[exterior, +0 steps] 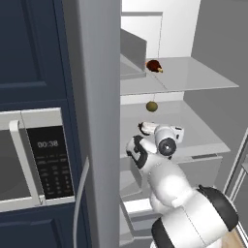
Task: Transport the steak and sweet potato to the fridge. Place the steak on the rack containing meat and place the sweet potato on the rack containing the vegetable, ensuring meats and vegetables are on different racks.
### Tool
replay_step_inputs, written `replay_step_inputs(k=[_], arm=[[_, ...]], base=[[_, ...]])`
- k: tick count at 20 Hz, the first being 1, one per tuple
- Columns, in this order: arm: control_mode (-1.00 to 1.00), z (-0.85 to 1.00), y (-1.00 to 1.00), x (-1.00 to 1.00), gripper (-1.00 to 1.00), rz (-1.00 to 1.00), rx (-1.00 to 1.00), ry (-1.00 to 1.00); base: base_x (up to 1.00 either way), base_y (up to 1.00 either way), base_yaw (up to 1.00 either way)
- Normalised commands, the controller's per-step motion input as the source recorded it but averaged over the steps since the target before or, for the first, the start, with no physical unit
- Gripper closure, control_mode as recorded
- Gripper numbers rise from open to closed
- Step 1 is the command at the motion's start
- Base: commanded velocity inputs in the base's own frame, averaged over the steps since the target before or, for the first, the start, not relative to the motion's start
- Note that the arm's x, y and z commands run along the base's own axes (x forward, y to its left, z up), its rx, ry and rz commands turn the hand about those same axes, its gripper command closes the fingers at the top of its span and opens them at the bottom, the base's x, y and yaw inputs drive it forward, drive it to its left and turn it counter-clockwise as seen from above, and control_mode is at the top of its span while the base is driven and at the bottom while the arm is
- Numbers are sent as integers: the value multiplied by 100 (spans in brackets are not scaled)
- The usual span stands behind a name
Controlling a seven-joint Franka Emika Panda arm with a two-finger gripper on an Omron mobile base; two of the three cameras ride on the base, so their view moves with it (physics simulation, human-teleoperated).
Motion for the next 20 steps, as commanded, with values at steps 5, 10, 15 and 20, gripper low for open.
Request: replay_step_inputs(k=[5,10,15,20], arm=[[-100,90,-25,-25,-100,-11,7,5],[-100,88,-35,-33,-100,-1,13,10],[-100,81,-55,-42,-100,0,18,19],[-100,50,-44,-93,-100,11,18,24]], base=[[0,0,0],[0,0,0],[0,0,0],[0,0,0]])
